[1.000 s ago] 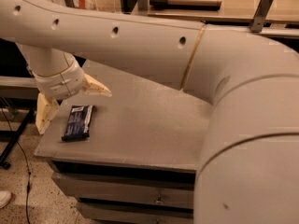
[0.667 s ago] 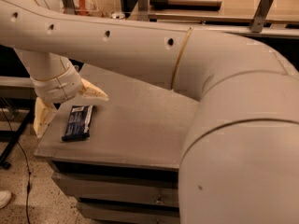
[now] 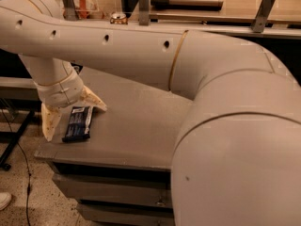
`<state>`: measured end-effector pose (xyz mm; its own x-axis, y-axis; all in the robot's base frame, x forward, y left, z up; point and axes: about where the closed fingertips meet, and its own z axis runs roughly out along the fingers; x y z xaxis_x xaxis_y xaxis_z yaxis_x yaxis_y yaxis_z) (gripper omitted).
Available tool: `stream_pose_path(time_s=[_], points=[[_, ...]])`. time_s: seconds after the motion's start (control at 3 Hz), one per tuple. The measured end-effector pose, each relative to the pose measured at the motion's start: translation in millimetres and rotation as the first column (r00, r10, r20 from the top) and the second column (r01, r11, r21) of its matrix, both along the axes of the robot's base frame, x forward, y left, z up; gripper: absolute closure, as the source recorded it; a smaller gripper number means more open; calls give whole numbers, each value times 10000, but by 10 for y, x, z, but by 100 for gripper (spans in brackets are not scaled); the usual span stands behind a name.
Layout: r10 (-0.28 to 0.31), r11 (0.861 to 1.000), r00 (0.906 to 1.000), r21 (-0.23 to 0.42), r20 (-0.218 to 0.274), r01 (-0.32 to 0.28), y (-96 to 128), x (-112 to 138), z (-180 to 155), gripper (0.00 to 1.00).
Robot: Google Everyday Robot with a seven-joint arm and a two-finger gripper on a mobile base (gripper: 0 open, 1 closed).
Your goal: Pick rxbar blueberry
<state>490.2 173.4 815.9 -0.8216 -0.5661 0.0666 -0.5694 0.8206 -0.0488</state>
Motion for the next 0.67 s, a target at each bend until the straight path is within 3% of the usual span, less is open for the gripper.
stream_pose_path(time_s=[0.67], points=[[-52, 10000, 10000, -69, -60, 52, -29, 6, 46, 65]])
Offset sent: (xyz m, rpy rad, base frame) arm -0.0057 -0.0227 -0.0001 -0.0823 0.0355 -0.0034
